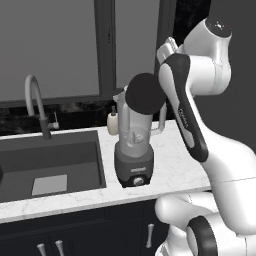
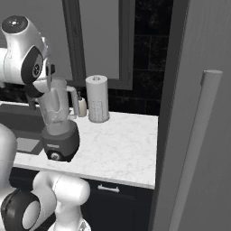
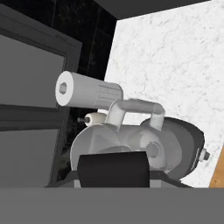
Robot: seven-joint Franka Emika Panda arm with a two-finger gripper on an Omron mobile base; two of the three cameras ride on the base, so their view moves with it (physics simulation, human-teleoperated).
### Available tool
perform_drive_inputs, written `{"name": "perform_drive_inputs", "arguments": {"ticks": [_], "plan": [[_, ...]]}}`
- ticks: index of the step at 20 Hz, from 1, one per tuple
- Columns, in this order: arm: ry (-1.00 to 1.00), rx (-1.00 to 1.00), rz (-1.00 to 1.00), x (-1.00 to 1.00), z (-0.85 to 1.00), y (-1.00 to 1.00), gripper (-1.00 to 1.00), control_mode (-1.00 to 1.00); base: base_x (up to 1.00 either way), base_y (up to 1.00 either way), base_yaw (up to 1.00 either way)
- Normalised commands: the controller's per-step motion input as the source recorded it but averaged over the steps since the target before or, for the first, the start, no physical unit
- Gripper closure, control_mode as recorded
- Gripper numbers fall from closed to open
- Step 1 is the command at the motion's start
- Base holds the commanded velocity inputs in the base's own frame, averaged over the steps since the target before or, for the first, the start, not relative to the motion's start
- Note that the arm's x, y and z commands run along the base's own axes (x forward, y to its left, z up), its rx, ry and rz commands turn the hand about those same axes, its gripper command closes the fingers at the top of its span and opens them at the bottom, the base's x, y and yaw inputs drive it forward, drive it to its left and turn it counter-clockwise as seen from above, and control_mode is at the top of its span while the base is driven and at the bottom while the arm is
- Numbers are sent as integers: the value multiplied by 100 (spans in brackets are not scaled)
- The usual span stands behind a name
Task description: Close the lid blender by securely placing the lid on top.
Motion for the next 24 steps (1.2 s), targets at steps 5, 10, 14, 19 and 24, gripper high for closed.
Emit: {"name": "perform_drive_inputs", "arguments": {"ticks": [5,10,14,19,24], "plan": [[12,0,-1,26,9,0,100,-100,0,0,0],[17,0,0,32,8,0,100,-100,0,0,0],[13,0,0,39,1,0,100,-100,0,0,0],[5,1,-1,26,3,2,100,-100,0,0,0],[0,4,-3,6,1,12,100,-100,0,0,0]]}}
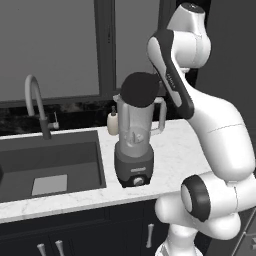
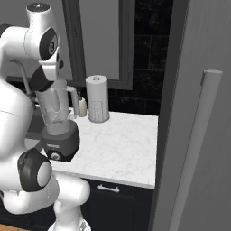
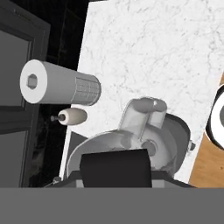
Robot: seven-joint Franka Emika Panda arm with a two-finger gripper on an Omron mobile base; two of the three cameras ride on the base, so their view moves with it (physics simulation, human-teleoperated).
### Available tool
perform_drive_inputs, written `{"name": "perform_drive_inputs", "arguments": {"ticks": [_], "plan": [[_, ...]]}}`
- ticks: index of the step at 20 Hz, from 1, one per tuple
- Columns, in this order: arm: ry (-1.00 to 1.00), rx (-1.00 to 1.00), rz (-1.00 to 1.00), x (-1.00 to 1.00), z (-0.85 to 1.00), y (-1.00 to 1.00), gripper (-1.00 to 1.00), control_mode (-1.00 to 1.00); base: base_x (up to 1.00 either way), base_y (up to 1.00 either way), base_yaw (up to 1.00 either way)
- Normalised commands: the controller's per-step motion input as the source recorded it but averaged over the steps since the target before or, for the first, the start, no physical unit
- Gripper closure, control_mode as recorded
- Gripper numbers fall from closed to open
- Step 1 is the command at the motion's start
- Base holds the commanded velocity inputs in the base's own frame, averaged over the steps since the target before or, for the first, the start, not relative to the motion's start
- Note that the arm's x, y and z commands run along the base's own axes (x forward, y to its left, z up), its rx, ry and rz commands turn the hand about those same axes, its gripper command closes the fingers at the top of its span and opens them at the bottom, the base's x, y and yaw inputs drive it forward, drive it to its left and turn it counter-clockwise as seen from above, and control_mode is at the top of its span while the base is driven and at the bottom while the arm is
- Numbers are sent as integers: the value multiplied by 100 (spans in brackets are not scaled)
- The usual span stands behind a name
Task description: Close the lid blender by securely placing the lid on top.
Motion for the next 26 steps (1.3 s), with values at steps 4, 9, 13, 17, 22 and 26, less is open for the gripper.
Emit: {"name": "perform_drive_inputs", "arguments": {"ticks": [4,9,13,17,22,26], "plan": [[0,3,-4,29,0,19,100,-100,0,0,0],[0,4,-3,37,9,14,100,-100,0,0,0],[0,5,0,28,10,4,100,-100,0,0,0],[0,4,0,24,0,0,100,-100,0,0,0],[2,0,0,1,-8,0,100,-100,0,0,0],[5,0,0,0,-6,0,100,-100,0,0,0]]}}
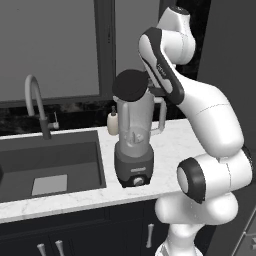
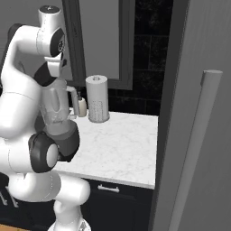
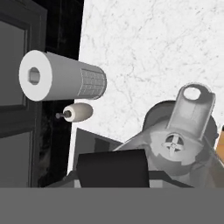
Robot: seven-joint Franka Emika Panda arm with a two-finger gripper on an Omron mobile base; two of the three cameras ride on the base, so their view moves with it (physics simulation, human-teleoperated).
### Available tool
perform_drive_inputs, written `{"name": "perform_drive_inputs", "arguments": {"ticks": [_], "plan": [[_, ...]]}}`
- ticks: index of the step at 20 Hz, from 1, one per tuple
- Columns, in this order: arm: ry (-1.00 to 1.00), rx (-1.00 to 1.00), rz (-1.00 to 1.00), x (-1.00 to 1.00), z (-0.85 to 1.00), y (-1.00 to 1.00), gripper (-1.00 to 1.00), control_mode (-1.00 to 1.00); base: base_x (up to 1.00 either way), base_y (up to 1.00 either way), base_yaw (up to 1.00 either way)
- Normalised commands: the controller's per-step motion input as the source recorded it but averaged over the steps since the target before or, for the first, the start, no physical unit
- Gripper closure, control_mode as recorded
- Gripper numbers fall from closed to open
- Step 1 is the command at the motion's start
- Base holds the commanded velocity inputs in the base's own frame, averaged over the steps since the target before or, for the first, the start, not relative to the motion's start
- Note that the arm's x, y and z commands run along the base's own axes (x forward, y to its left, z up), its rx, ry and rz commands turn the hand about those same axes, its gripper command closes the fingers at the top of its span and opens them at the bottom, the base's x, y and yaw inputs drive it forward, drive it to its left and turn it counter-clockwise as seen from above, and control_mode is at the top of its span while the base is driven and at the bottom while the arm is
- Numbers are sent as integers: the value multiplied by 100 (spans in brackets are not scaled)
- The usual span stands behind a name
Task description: Close the lid blender by securely placing the lid on top.
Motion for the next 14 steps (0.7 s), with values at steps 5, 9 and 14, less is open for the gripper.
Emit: {"name": "perform_drive_inputs", "arguments": {"ticks": [5,9,14], "plan": [[7,0,0,0,-13,0,100,-100,0,0,0],[11,0,0,0,-11,0,100,-100,0,0,0],[11,3,0,-32,-6,0,100,-100,0,0,0]]}}
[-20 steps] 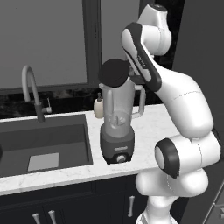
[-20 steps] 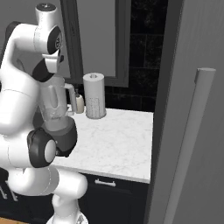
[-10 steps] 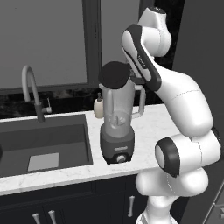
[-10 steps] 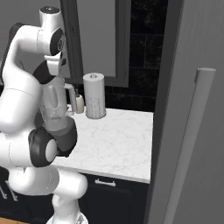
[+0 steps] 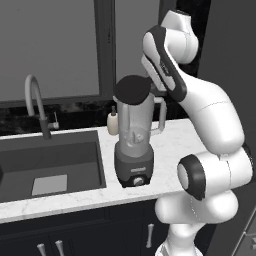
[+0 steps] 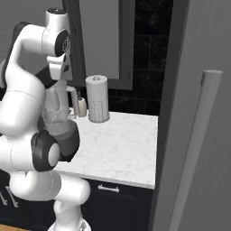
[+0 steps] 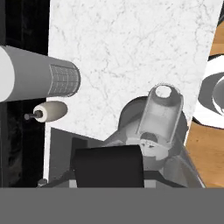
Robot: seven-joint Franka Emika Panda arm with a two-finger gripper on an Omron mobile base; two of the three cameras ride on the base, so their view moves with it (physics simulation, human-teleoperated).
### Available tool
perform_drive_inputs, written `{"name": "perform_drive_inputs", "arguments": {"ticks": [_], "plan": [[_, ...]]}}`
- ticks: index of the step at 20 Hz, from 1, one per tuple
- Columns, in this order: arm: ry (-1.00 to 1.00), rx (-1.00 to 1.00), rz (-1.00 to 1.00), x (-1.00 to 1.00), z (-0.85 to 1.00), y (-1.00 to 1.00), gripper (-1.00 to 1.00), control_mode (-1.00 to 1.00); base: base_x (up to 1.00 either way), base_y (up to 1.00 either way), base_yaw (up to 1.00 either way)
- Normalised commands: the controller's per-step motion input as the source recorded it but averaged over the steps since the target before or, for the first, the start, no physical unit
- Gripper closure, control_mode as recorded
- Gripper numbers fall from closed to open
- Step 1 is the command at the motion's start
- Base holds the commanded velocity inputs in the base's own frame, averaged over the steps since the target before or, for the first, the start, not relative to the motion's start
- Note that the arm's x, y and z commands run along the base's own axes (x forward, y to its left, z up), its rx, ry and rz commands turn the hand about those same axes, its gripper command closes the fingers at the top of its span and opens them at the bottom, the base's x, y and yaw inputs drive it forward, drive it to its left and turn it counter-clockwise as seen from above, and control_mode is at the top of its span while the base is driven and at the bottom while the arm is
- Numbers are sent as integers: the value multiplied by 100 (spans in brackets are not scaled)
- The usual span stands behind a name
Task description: Close the lid blender by securely placing the lid on top.
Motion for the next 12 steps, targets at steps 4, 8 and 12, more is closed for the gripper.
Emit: {"name": "perform_drive_inputs", "arguments": {"ticks": [4,8,12], "plan": [[14,3,0,-33,-2,0,100,-100,0,0,0],[13,2,0,-23,-10,0,100,-100,0,0,0],[13,0,0,-11,-23,0,100,-100,0,0,0]]}}
